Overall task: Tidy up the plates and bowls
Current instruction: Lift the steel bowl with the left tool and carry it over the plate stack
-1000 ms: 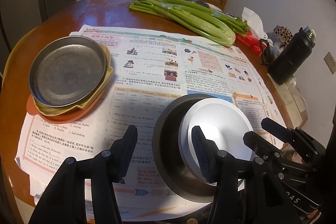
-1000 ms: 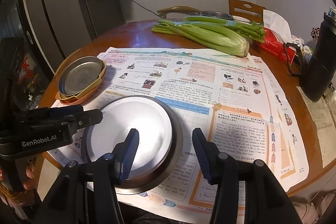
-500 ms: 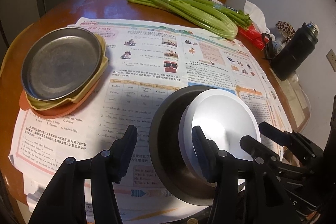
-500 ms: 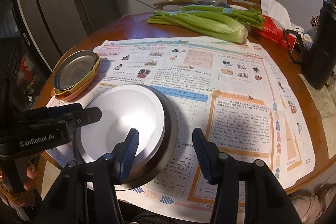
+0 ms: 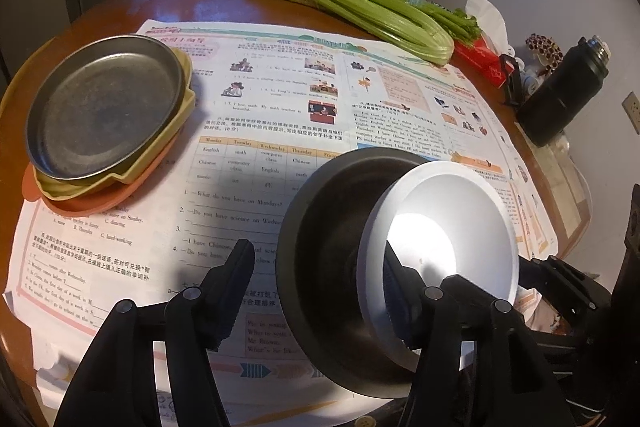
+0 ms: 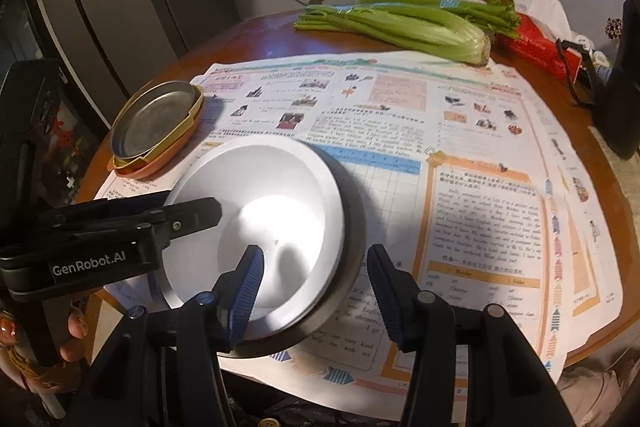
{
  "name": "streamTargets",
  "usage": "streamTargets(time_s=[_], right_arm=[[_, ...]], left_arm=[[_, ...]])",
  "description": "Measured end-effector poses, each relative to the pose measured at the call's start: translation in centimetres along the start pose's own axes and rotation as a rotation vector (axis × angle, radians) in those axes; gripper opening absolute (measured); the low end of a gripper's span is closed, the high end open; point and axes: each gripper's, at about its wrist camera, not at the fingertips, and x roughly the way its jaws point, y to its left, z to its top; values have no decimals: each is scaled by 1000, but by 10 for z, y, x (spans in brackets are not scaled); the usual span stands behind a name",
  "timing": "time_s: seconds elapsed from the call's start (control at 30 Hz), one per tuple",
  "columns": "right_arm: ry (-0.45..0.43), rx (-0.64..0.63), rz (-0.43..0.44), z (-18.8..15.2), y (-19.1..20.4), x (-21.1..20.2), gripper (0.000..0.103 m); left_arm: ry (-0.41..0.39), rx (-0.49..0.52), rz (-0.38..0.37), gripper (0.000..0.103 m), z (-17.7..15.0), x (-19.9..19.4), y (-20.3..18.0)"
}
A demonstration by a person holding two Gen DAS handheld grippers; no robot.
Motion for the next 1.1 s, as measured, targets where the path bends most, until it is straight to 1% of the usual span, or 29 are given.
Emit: streamTargets(time_s=[0.1, 0.27, 0.57, 0.7, 0.77, 0.83, 0.9, 1.0, 1.1], right_arm=[[9, 3, 20, -2, 0, 3, 54], [14, 4, 28, -2, 0, 6, 54], [7, 17, 56, -1, -3, 9, 55], [26, 16, 74, -3, -2, 15, 55], [40, 9, 82, -5, 1, 18, 55], [35, 1, 74, -5, 3, 18, 55], [36, -2, 72, -5, 4, 18, 55], [36, 0, 77, -5, 3, 18, 57], [35, -7, 67, -5, 6, 18, 57]], left_arm=[[7, -3, -5, 64, -1, 3, 1], [20, -10, -10, 64, -2, 9, 1], [10, -46, -50, 64, -5, 11, 6], [4, -37, -69, 64, -6, 10, 2], [5, -30, -83, 60, -7, 10, -1], [7, -22, -96, 58, -8, 10, -4], [5, -11, -87, 58, -8, 10, -7], [9, -21, -98, 58, -8, 11, -5], [9, -19, -93, 58, -8, 10, -5]])
